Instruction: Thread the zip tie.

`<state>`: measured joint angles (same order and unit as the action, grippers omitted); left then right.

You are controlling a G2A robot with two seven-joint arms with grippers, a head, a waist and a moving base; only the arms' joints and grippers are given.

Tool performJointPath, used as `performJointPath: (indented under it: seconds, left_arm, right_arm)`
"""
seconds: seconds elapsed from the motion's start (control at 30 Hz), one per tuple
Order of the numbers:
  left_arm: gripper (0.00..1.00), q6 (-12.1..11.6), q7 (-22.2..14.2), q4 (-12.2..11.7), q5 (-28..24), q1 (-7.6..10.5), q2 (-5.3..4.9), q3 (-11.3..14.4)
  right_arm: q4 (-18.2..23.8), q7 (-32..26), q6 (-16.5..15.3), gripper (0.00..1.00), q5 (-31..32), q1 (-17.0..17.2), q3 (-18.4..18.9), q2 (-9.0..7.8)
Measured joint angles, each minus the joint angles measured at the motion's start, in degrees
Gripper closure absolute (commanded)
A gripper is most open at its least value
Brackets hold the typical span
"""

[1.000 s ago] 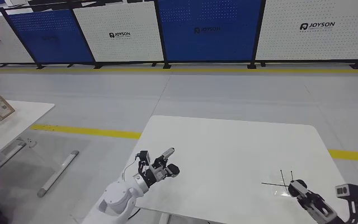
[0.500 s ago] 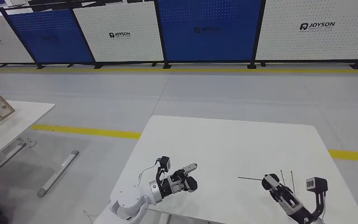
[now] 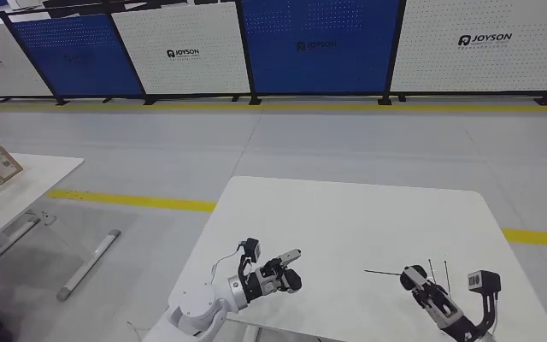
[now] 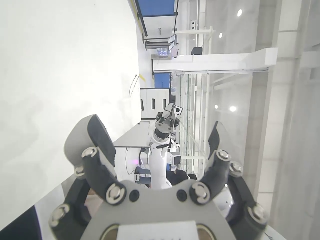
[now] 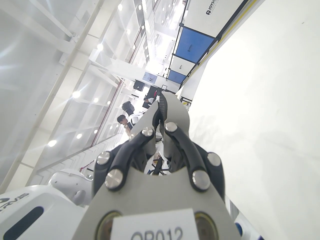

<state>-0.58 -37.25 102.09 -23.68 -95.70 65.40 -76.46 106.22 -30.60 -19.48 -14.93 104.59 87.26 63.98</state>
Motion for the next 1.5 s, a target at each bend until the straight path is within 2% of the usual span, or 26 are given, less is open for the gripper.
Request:
performJointPath:
  seconds: [0.33, 0.5, 0.57, 0.67, 1.23, 1.4, 1.5]
  left_arm:
    - [0.0, 0.0, 0.0, 0.0, 0.0, 0.0, 0.0, 0.0]
    - [0.0, 0.0, 0.0, 0.0, 0.0, 0.0, 0.0, 0.0]
    - [0.0, 0.0, 0.0, 0.0, 0.0, 0.0, 0.0, 0.0]
    - [0.0, 0.0, 0.0, 0.0, 0.0, 0.0, 0.0, 0.0]
    - [0.0, 0.08, 0.13, 0.05, -0.02, 0.08, 0.02, 0.19]
    - [0.0, 0.61, 0.97, 0.47, -0.07, 1.42, 0.18, 2.36]
    - [0.0, 0.95, 1.62, 0.04, 0.16, 2.85, 0.36, 4.05]
  right_arm:
    - [0.0, 0.82, 0.19, 1.0, 0.37, -0.14, -0.1, 0.06]
    - [1.17, 11.24, 0.19, 1.0, 5.62, 0.41, -1.95, 0.8]
    - [1.6, 16.13, 1.2, 1.0, 9.24, 0.09, -4.02, 1.24]
    - [1.76, 19.73, 3.5, 1.0, 13.46, -1.03, -7.69, 1.76]
    - [1.74, 19.83, 3.91, 1.0, 13.8, -1.25, -8.08, 1.8]
    - [1.74, 19.84, 3.91, 1.0, 13.8, -1.25, -8.08, 1.8]
    - [1.74, 19.84, 3.91, 1.0, 13.8, -1.25, -8.08, 1.8]
